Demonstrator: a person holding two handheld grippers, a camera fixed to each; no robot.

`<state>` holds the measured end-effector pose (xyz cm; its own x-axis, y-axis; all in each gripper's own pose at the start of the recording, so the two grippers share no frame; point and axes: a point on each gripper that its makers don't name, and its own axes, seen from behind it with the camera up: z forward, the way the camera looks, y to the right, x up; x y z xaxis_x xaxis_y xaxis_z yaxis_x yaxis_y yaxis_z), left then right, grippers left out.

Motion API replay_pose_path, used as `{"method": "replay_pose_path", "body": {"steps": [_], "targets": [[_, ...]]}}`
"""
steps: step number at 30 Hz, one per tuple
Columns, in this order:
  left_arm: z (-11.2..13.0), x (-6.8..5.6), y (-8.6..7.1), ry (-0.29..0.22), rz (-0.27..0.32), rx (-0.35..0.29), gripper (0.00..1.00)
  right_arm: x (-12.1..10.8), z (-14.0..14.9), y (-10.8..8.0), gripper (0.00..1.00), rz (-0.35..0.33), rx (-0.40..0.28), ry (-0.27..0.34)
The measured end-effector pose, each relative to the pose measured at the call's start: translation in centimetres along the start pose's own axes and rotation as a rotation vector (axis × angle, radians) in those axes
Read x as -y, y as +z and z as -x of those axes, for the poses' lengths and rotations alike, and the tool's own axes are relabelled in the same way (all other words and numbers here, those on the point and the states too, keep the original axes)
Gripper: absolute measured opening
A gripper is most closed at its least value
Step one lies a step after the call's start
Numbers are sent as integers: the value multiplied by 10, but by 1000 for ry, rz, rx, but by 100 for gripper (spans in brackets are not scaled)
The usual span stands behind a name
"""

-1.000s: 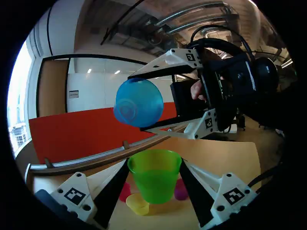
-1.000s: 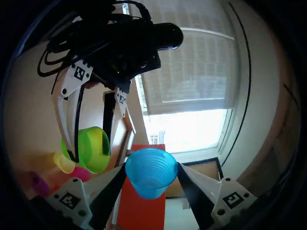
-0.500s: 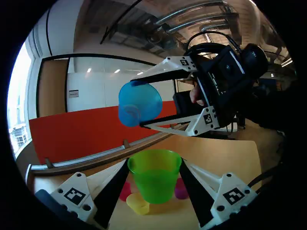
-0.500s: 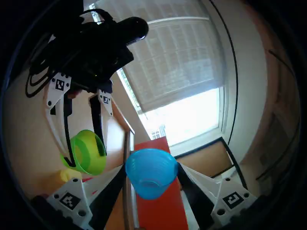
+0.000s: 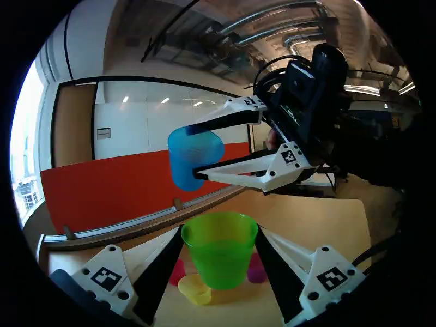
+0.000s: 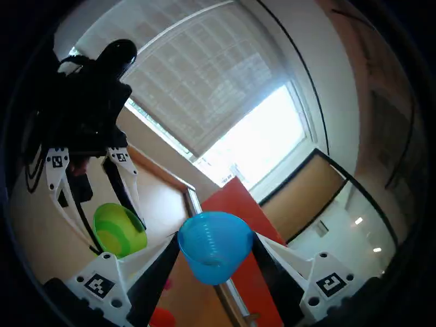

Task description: Pour water

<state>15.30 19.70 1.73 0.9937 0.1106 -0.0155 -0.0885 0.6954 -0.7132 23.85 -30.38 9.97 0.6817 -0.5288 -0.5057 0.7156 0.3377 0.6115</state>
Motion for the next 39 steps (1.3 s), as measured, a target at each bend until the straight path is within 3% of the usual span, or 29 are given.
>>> {"method": "replay_pose_path", "body": {"steps": [21, 31, 39], "targets": [[-1, 0, -6, 6, -4, 2, 89, 11, 4, -3, 94, -58, 31, 409], [1, 0, -7, 3, -3, 10, 89, 21, 17, -4, 94, -86, 91, 523], [3, -1, -7, 8, -2, 23, 89, 28, 27, -9, 94, -101, 137, 561]]}}
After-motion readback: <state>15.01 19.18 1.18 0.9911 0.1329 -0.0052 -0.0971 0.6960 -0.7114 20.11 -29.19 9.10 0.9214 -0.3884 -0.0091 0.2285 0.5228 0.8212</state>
